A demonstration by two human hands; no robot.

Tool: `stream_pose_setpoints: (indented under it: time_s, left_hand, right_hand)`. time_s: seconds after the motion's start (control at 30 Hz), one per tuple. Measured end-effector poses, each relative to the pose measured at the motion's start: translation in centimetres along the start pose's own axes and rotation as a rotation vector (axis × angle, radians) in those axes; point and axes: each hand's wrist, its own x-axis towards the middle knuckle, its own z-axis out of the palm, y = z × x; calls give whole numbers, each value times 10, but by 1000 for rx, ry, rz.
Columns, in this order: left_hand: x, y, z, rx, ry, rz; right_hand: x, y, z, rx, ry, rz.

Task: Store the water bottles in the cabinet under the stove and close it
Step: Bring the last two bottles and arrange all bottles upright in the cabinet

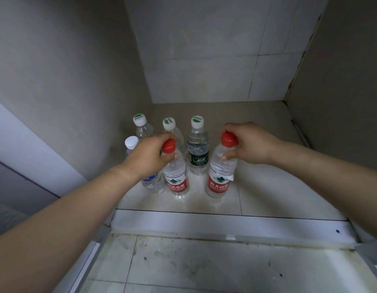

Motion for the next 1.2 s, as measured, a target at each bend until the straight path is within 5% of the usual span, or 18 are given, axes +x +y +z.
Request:
stream_pose_setpoints:
  time_s: [0.73, 1.2]
  left_hand:
    - [1, -6, 10, -124, 48, -13]
    - [-3, -5, 4, 99, -33, 46]
  right_hand:
    - [13, -35, 29, 91, 30, -54]
    - [12, -36, 37, -20, -19, -141]
